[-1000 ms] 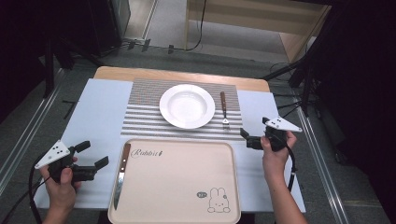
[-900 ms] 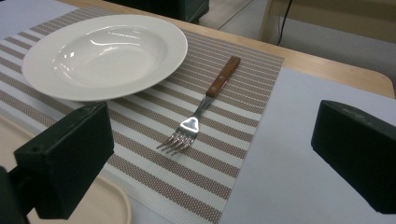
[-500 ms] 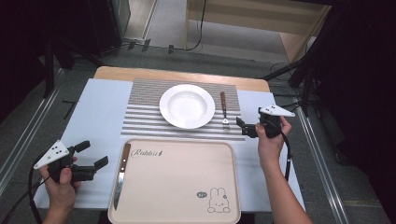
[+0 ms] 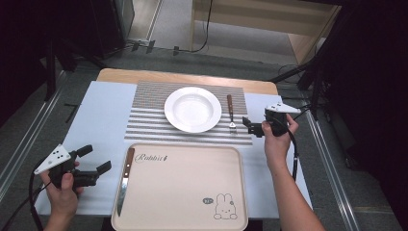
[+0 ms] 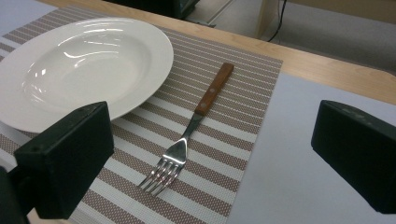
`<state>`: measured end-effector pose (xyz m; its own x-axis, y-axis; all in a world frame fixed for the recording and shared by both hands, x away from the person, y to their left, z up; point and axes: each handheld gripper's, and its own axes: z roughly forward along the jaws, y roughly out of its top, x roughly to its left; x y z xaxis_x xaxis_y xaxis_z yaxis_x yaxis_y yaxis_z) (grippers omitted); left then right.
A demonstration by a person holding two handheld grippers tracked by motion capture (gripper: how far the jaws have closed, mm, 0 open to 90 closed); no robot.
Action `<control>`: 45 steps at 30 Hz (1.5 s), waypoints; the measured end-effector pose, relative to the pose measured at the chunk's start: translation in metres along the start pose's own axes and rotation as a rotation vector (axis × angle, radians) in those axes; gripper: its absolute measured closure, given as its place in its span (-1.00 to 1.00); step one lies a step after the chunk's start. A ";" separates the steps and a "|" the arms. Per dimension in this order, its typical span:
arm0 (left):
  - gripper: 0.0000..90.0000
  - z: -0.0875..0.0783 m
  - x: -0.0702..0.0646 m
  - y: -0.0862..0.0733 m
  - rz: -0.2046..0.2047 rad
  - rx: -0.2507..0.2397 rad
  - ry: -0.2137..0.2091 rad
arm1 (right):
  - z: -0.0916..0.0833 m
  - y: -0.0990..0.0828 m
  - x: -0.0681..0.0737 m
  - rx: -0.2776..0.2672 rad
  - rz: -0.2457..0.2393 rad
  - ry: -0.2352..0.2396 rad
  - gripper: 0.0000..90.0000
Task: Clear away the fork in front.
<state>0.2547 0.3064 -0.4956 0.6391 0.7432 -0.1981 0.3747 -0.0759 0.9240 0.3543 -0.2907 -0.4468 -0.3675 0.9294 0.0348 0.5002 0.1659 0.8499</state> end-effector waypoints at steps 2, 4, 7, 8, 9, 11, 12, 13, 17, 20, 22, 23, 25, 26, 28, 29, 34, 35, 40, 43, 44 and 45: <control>-1.00 0.000 0.000 0.000 -0.001 0.000 -0.001 | 0.001 0.002 0.000 0.003 0.001 0.001 -1.00; -1.00 0.001 0.001 0.000 -0.001 0.004 -0.001 | 0.002 0.005 0.001 0.004 -0.007 0.002 -1.00; -1.00 0.001 0.000 0.000 -0.001 0.005 0.000 | 0.004 0.009 0.003 0.006 -0.013 0.006 -1.00; -1.00 0.001 0.000 0.000 -0.001 0.005 0.000 | 0.005 0.011 0.003 0.009 -0.015 0.004 -1.00; -1.00 0.001 0.000 0.000 -0.001 0.004 0.000 | 0.006 0.012 0.003 0.009 -0.017 0.002 -1.00; -1.00 0.001 0.001 0.000 -0.004 0.004 0.000 | 0.009 0.016 0.003 0.010 -0.017 0.001 -1.00; -1.00 0.001 0.001 0.000 -0.004 0.004 0.000 | 0.010 0.018 0.003 0.013 -0.012 0.000 -1.00; -1.00 0.001 0.001 0.000 -0.003 0.004 -0.002 | 0.011 0.020 0.003 0.016 -0.013 -0.002 -1.00; -1.00 0.002 0.000 0.000 0.003 0.008 0.002 | 0.017 0.026 0.004 0.030 -0.006 0.000 -1.00; -1.00 0.002 0.000 0.000 0.001 0.005 0.001 | 0.023 0.029 0.005 0.045 -0.003 0.002 -1.00; -1.00 0.002 0.000 0.000 0.001 0.006 0.001 | 0.028 0.031 0.005 0.061 0.002 -0.006 -1.00; -1.00 0.002 0.000 0.000 0.001 0.006 0.001 | 0.030 0.033 0.005 0.069 0.007 -0.010 -1.00; -1.00 0.002 0.000 0.000 0.002 0.006 0.001 | 0.035 0.035 0.004 0.083 0.018 -0.016 -0.94; -1.00 0.002 0.000 0.000 0.003 0.008 0.001 | 0.036 0.036 0.003 0.087 0.025 -0.028 -0.81; -1.00 0.002 0.000 0.000 0.003 0.008 0.001 | 0.040 0.039 0.001 0.099 0.044 -0.039 -0.73; -1.00 0.002 0.000 0.000 0.004 0.008 0.000 | 0.042 0.041 0.001 0.106 0.055 -0.040 -0.73; -1.00 0.002 0.000 0.000 0.005 0.006 -0.001 | 0.055 0.048 0.001 0.161 0.060 -0.022 -0.72; -1.00 0.002 0.000 0.000 0.005 0.006 -0.001 | 0.058 0.050 0.001 0.177 0.054 -0.024 -0.71; -1.00 0.002 0.000 0.000 0.003 0.004 -0.004 | 0.076 0.054 0.007 0.255 0.039 -0.056 -0.46; -1.00 0.001 0.000 0.000 0.004 0.006 -0.004 | 0.084 0.055 0.012 0.276 0.052 -0.076 -0.22; -1.00 0.002 0.000 0.000 0.005 0.005 -0.004 | 0.087 0.055 0.013 0.285 0.051 -0.078 -0.16; -1.00 0.002 0.000 0.000 0.006 0.005 -0.005 | 0.090 0.055 0.015 0.298 0.047 -0.092 -0.10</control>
<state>0.2562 0.3057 -0.4958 0.6446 0.7394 -0.1944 0.3742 -0.0834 0.9236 0.4464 -0.2380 -0.4471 -0.2730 0.9619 0.0118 0.7276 0.1984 0.6566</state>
